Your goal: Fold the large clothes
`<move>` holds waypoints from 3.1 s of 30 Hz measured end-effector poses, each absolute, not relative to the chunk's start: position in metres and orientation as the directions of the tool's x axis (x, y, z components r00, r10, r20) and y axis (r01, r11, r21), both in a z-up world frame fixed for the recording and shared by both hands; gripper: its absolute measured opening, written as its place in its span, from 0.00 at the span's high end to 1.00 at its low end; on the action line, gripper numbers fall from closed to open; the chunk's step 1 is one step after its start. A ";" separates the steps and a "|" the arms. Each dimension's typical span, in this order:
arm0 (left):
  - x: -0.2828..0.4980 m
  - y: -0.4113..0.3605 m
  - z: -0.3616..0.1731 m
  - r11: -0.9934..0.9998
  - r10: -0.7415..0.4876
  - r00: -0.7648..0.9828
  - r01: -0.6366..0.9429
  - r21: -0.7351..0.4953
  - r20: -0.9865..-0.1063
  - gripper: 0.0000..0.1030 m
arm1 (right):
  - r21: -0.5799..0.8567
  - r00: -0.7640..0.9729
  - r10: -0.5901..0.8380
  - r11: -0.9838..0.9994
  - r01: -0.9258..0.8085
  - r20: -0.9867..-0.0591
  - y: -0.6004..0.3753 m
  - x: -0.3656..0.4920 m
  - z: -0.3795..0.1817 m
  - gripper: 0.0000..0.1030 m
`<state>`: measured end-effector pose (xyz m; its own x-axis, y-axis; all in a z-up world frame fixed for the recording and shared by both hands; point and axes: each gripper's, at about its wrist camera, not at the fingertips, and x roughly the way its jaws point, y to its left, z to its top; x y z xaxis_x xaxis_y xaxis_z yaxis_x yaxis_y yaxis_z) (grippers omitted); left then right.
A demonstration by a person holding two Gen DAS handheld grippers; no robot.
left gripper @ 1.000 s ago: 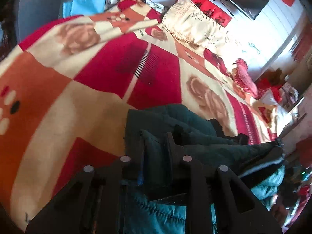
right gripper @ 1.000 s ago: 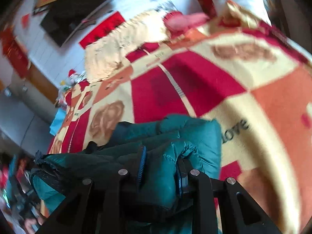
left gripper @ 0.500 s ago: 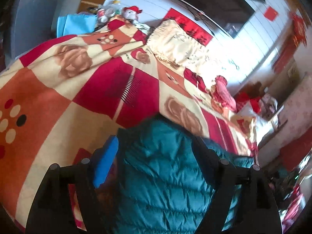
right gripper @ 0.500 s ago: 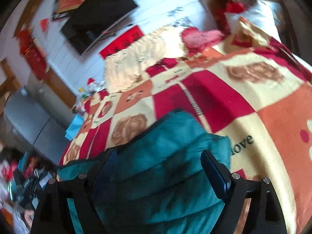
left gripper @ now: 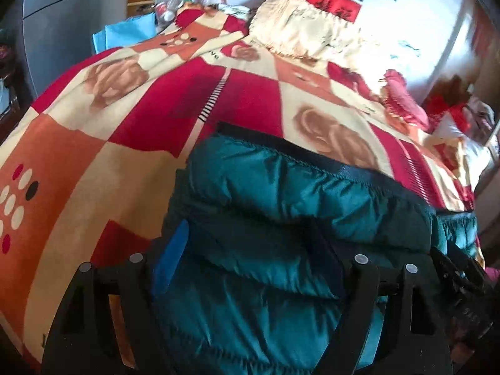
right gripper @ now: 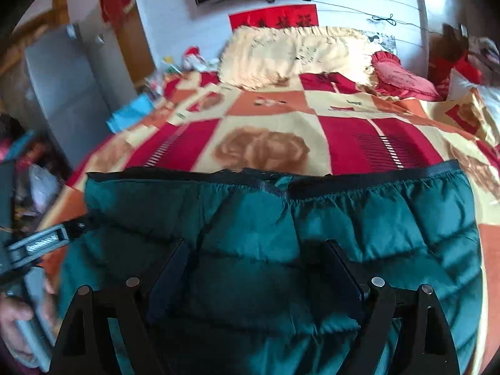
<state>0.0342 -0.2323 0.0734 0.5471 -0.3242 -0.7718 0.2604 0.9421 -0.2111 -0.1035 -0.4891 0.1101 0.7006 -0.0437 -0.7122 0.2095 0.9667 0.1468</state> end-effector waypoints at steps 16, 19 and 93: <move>0.050 -0.243 0.070 0.954 -0.270 0.588 0.268 -0.131 -0.763 0.14 | 0.165 0.633 -0.079 0.934 0.318 -0.770 -0.530 -0.077 0.097 0.16; 0.046 -0.243 0.079 0.959 -0.250 0.617 0.264 -0.103 -0.746 0.15 | 0.177 0.674 -0.102 0.926 0.333 -0.732 -0.547 -0.100 0.119 0.16; -0.086 -0.165 0.066 0.930 -0.317 0.552 0.341 -0.139 -0.771 0.14 | 0.191 0.593 -0.110 0.887 0.421 -0.798 -0.525 -0.269 0.102 0.04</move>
